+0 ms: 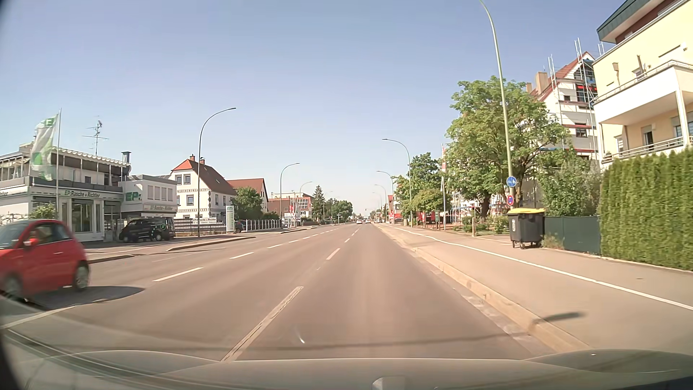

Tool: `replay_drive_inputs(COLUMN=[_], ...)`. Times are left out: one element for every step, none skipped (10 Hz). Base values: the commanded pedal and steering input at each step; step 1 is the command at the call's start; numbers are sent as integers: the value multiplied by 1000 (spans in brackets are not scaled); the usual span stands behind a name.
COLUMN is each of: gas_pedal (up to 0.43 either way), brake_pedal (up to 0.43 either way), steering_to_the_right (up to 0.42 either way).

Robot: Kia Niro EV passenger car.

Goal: Follow the waypoints while adhering to traffic rules and regulations

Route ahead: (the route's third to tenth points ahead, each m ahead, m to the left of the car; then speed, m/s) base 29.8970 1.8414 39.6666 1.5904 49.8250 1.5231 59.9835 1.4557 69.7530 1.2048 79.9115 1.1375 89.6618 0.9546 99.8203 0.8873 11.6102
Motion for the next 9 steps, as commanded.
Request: replay_drive_inputs(gas_pedal=[157,157,157,157,157,157,157,157,157], brake_pedal=[0,0,0,0,0,0,0,0,0], steering_to_the_right=[4,4,4,4,4,4,2,-1,-2])
